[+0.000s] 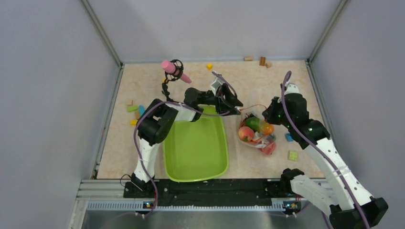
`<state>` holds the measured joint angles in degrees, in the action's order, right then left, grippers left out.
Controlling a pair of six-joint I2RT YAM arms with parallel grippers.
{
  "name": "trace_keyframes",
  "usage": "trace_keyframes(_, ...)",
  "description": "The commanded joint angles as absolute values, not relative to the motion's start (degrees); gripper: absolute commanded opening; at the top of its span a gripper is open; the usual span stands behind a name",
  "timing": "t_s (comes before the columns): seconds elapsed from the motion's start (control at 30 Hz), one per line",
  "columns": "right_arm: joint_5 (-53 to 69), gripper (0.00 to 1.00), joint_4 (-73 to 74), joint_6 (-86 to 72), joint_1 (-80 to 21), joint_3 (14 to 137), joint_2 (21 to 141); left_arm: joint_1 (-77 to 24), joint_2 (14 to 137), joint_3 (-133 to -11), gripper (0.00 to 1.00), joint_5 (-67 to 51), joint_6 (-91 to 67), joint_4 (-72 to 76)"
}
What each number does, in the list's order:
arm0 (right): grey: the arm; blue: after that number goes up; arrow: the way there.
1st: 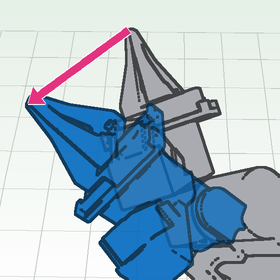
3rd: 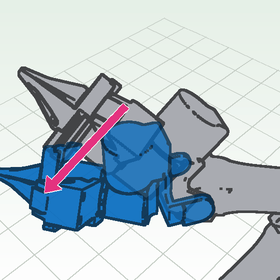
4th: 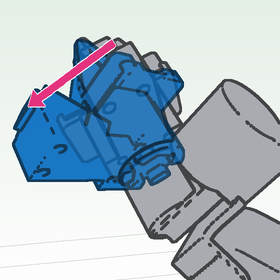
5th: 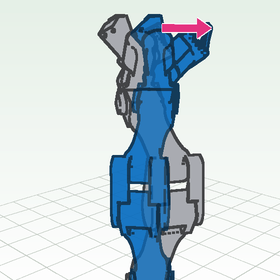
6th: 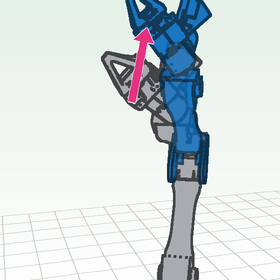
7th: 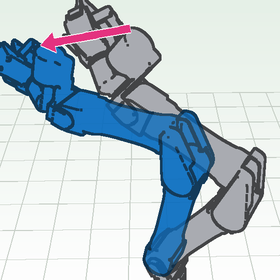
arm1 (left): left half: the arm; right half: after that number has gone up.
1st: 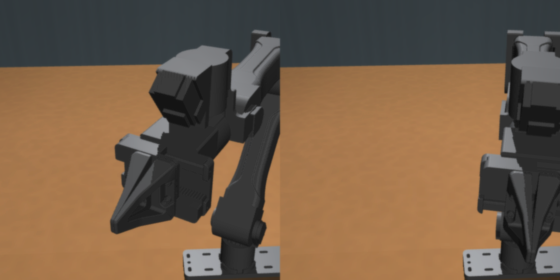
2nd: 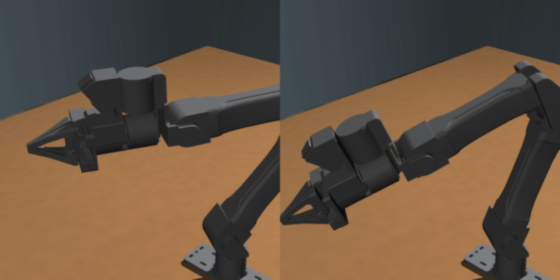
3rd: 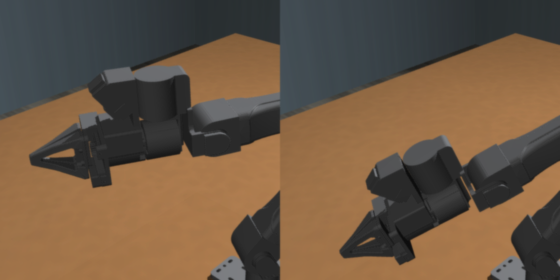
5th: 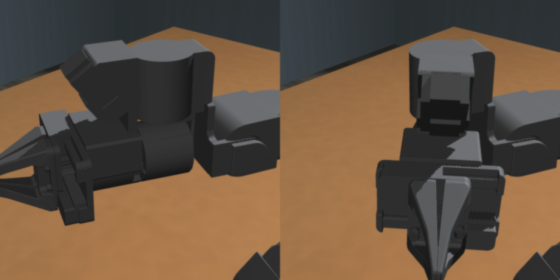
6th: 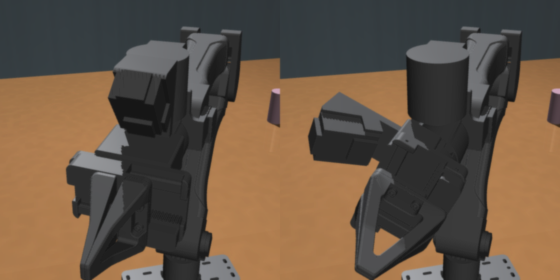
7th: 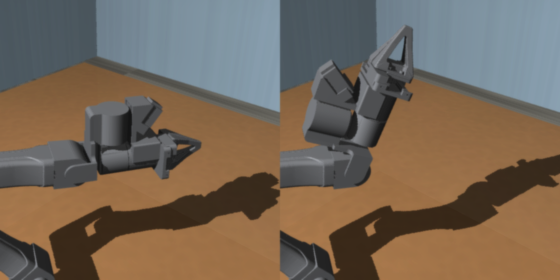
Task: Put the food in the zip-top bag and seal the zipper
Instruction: Zip the zipper food storage bag at the center of the board.
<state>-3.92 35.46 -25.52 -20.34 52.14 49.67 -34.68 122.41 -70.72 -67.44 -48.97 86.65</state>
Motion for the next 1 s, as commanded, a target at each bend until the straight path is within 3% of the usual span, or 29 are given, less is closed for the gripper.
trace_keyframes(0.0,-3.36,0.0,35.31,-26.72,-19.67,54.18,48.73,-35.17,122.42,-69.01,0.6,-65.74,-47.08,92.71)
trace_keyframes(0.4,-4.53,0.0,35.6,-29.71,-19.68,52.89,46.79,-36.2,121.38,-66.57,0.6,-64.92,-46.08,92.72)
trace_keyframes(0.5,-4.05,0.0,35.57,-30.31,-19.67,52.76,46.69,-36.45,121.26,-66.51,0.52,-64.69,-45.8,92.72)
trace_keyframes(0.63,-3.98,0.0,35.28,-30.41,-19.64,52.58,46.27,-36.59,121.4,-66.87,0.35,-64.07,-46.37,92.72)
trace_keyframes(0.8,-3.28,0.0,35.33,-30.43,-19.64,51.91,46.48,-36.67,120.4,-66.51,0.33,-63.58,-46.48,92.72)
trace_keyframes(0.87,-3.27,0.0,35.29,-30.45,-19.63,51.71,46.59,-36.66,119.87,-66.23,0.28,-63.19,-46.37,92.72)
trace_keyframes(0.97,-3.67,0.0,35.73,-30.45,-19.65,51.74,46.41,-36.65,118.66,-65.32,0.0,-62.36,-46.29,92.72)
